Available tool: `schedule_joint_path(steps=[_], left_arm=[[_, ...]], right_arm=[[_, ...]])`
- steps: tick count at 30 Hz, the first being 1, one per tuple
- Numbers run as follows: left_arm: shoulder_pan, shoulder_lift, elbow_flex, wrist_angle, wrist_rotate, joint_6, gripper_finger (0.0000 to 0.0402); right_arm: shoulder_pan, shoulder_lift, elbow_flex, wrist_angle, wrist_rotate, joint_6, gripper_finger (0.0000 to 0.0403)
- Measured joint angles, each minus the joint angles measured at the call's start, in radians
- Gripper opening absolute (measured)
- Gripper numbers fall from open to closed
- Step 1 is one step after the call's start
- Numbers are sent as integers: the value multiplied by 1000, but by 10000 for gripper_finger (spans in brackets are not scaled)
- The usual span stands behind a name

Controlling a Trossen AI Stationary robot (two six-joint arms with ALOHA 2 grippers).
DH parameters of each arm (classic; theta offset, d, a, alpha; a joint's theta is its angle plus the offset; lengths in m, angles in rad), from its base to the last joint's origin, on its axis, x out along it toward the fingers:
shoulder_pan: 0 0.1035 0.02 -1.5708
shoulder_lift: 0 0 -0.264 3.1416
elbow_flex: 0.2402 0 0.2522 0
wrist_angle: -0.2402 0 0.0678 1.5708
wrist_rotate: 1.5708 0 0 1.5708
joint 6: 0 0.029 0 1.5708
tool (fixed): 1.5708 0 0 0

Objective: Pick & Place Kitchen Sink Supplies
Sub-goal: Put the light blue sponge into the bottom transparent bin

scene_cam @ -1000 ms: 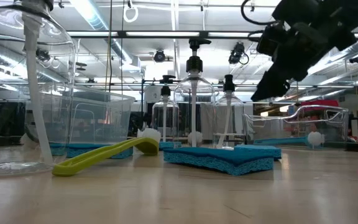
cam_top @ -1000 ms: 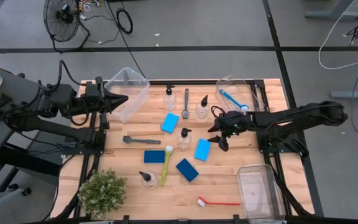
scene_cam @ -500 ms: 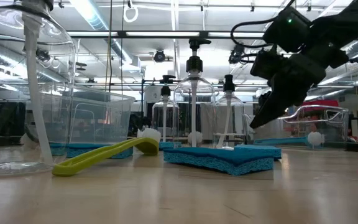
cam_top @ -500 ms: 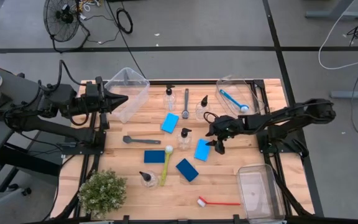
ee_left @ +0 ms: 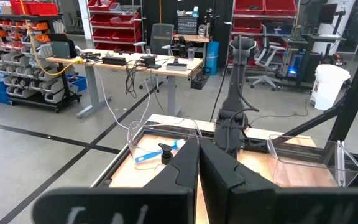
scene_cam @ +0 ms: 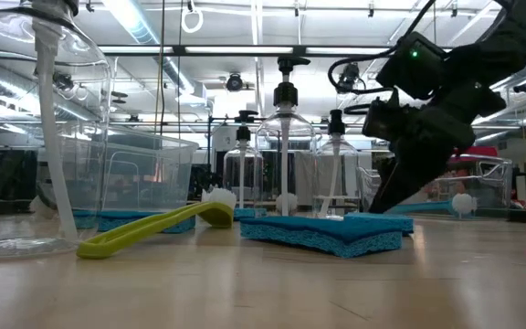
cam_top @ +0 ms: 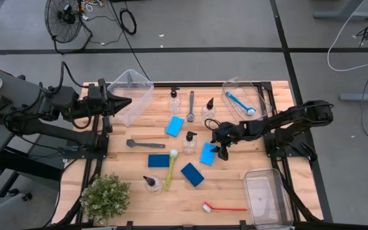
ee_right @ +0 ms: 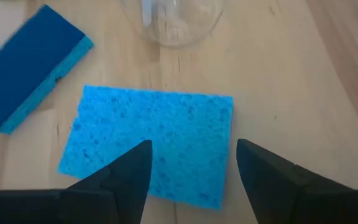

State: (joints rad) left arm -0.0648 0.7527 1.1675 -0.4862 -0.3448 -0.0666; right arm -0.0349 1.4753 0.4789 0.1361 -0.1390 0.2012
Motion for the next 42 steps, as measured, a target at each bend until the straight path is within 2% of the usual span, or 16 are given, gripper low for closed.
schedule_joint_path(steps=[6,10,14,23,25,35,42], left_arm=[[0,0,0,0,0,0,16],[0,0,0,0,0,0,16],[0,0,0,0,0,0,16],[0,0,0,1,0,-1,16],[0,0,0,1,0,-1,16],[0,0,0,1,0,0,16],[0,0,0,2,0,0,16]], right_arm=[[0,15,0,-18,0,9,234],[0,15,0,-27,-1,26,215],[0,15,0,-27,0,27,167],[0,15,0,-24,40,110,25],[0,15,0,-23,39,117,8],[0,13,0,8,42,142,1],[0,-48,0,19,37,158,1]])
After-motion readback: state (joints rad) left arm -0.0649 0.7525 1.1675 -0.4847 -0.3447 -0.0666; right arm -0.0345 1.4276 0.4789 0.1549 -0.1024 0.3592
